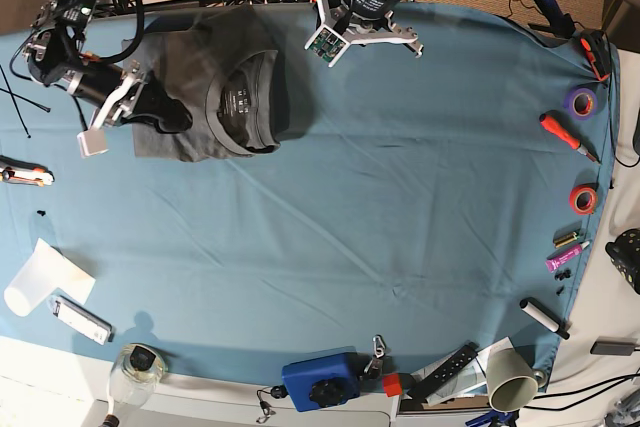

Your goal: Fold the T-shirt properly

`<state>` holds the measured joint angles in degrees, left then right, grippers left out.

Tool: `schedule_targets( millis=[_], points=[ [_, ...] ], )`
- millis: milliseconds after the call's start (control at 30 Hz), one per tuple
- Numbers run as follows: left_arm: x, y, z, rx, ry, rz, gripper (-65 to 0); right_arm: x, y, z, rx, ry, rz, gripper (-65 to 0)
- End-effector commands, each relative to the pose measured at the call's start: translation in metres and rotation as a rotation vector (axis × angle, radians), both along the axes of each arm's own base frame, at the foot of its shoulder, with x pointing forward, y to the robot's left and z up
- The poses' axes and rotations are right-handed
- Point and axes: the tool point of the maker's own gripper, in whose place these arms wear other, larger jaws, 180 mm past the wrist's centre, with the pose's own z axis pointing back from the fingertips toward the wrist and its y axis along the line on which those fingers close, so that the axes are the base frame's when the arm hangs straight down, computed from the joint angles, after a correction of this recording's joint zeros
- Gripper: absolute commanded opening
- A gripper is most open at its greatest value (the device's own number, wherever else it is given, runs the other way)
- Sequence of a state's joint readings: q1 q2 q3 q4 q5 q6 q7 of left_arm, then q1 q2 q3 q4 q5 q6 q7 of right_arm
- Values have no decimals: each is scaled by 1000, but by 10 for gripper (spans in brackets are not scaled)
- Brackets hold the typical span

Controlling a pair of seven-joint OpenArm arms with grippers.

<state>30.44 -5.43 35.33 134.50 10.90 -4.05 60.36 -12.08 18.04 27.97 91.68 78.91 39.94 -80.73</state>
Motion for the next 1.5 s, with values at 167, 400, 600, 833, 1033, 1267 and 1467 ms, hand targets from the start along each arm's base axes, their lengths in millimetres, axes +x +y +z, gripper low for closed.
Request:
schedule_targets(
  millis=[167, 400, 600, 833, 1033, 1267, 1467],
  points=[
    [5, 5, 5, 54, -66, 8, -650, -12, 5, -33, -93, 89, -20, -483],
    [31, 36, 6, 178, -179, 73, -650, -2, -7, -8, -166, 8, -2, -484],
    [64, 98, 1, 246, -186, 275, -650, 0, -33, 46, -284, -155, -63, -484],
    [60, 162, -18, 244, -45, 467, -650, -44, -47, 48, -346, -104, -89, -484],
    [29, 200, -36, 298, 83, 565, -650, -81, -49, 28, -358, 15, -70, -484],
    [-16, 223, -54, 347, 243, 618, -650, -135, -61, -2, -449, 214, -45, -484],
    [-62, 219, -66, 344, 383, 604, -650, -182, -51, -18, -420, 350, -53, -484]
  ],
)
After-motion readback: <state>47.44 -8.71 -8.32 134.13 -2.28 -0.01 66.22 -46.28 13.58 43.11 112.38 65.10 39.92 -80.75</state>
